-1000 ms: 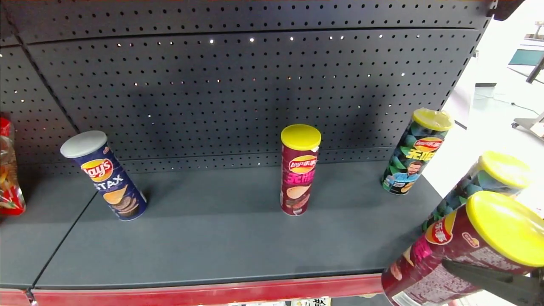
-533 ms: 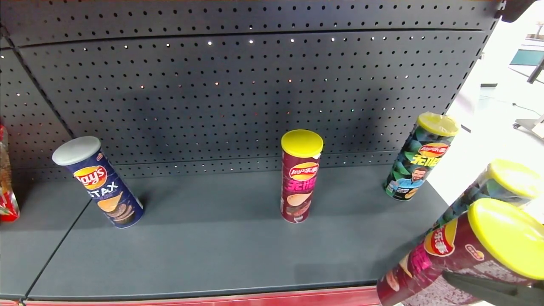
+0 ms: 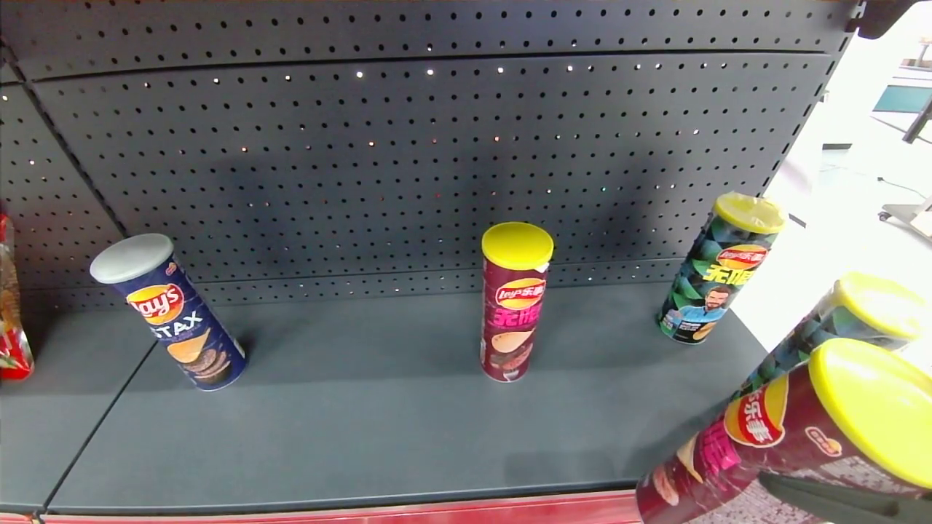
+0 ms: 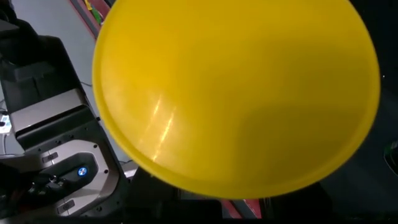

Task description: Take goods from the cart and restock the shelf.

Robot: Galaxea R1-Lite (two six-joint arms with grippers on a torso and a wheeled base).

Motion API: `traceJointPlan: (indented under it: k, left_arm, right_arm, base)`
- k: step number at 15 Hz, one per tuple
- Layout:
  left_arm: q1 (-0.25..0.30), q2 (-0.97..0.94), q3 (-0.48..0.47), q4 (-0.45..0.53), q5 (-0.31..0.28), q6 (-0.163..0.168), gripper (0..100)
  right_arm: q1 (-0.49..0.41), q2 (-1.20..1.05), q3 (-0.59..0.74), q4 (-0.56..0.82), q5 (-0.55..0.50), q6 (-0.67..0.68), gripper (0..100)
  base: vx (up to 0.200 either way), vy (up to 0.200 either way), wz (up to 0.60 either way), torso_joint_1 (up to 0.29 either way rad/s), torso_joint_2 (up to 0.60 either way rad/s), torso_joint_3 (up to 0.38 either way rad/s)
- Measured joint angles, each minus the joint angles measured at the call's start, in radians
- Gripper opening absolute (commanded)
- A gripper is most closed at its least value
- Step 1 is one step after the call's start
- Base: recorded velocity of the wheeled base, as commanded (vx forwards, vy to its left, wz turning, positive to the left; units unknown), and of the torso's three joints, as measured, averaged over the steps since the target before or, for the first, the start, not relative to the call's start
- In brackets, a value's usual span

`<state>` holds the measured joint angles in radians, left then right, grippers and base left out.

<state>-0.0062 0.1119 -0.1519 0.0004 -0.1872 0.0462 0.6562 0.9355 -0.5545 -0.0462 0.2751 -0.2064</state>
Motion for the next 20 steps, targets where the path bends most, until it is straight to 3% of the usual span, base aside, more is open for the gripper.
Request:
traceJointPlan:
  k: [3, 5, 7, 11, 13, 16, 20]
  left_arm:
    - [-0.048, 0.297, -0.174, -0.006, -0.161, 0.048, 100]
    - [-0.130, 0.537, -0.270, -0.040, -0.235, 0.089, 100]
    - [-0.234, 0.758, -0.342, -0.129, -0.274, 0.102, 100]
    - [-0.421, 1.160, -0.459, -0.362, -0.311, 0.111, 100]
    - [-0.481, 1.319, -0.522, -0.432, -0.316, 0.114, 100]
    - [-0.532, 1.508, -0.661, -0.464, -0.315, 0.122, 100]
    - [-0.547, 1.664, -0.801, -0.468, -0.313, 0.145, 100]
  right_arm:
    - [-0.004, -0.005, 0.011, 0.003, -0.005, 0.000, 0]
    - [-0.006, -0.008, 0.016, 0.001, -0.022, 0.001, 0]
    - [-0.006, -0.009, 0.015, -0.001, -0.030, 0.002, 0]
    - [-0.012, -0.009, 0.007, -0.003, -0.035, 0.018, 0]
    - [-0.014, -0.011, 0.006, -0.003, -0.035, 0.026, 0]
    - [-0.018, -0.018, 0.005, -0.004, -0.036, 0.049, 0]
    - [-0.019, -0.022, 0.002, -0.004, -0.036, 0.057, 0]
  base:
    - [0.000, 0.000, 0.00, 0.000, 0.00, 0.000]
    - [0.000, 0.000, 0.00, 0.000, 0.00, 0.000]
    - [0.000, 0.000, 0.00, 0.000, 0.00, 0.000]
    - [0.000, 0.000, 0.00, 0.000, 0.00, 0.000]
    - [0.000, 0.000, 0.00, 0.000, 0.00, 0.000]
    - [0.000, 0.000, 0.00, 0.000, 0.00, 0.000]
    - [0.000, 0.000, 0.00, 0.000, 0.00, 0.000]
